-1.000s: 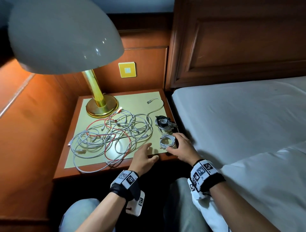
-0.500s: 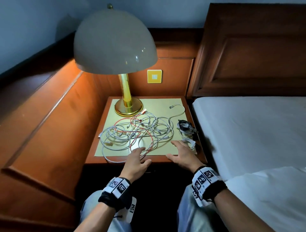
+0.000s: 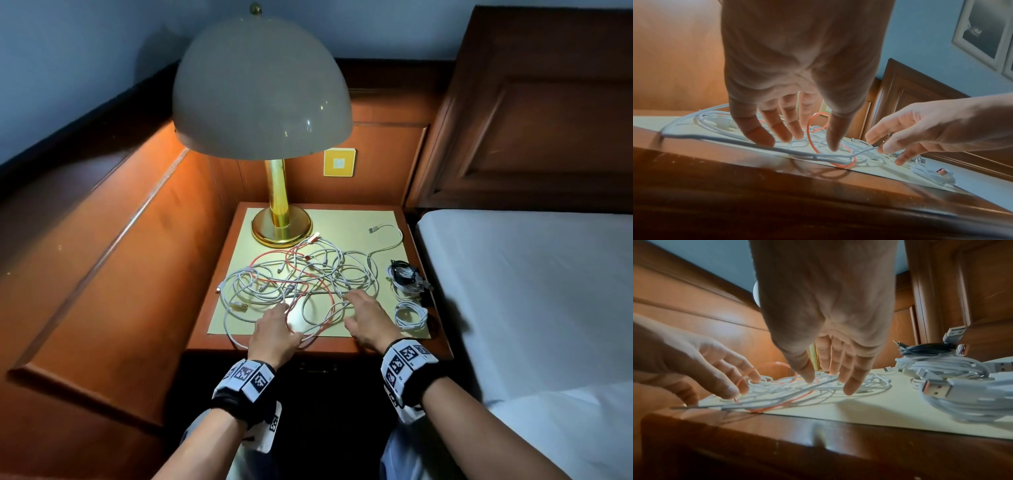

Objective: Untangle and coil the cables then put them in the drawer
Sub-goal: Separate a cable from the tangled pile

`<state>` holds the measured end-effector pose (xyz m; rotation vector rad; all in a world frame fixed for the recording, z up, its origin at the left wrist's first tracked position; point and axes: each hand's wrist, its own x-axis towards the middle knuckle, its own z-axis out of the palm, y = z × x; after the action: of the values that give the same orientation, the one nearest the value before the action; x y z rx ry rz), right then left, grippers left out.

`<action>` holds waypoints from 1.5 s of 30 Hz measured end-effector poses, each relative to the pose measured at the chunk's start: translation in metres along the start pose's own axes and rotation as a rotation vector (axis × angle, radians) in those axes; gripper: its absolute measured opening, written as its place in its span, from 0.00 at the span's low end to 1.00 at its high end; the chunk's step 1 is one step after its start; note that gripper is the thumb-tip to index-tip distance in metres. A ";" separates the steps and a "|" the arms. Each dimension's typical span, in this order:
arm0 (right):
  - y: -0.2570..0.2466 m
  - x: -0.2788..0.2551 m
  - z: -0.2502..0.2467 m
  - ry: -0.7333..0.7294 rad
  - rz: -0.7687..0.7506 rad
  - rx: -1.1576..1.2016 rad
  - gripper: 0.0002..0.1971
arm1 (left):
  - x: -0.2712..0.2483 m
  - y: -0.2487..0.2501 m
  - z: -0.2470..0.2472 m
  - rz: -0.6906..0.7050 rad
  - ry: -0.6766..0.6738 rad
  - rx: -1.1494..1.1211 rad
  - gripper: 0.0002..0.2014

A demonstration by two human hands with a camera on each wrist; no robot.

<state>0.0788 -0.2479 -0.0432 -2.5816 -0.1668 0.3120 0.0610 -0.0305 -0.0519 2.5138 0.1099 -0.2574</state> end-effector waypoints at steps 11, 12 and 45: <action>0.012 0.015 0.008 0.115 -0.035 0.007 0.11 | -0.008 -0.010 -0.003 0.065 0.041 -0.080 0.27; 0.012 0.014 0.008 0.142 -0.044 0.036 0.10 | -0.010 -0.010 -0.005 0.071 0.073 -0.129 0.28; -0.041 -0.121 -0.097 0.567 -0.572 0.724 0.05 | -0.063 -0.031 -0.106 0.173 0.477 -0.841 0.12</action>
<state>-0.0156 -0.2823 0.0812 -1.7164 -0.4672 -0.4857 0.0120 0.0552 0.0284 1.6825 0.1501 0.3938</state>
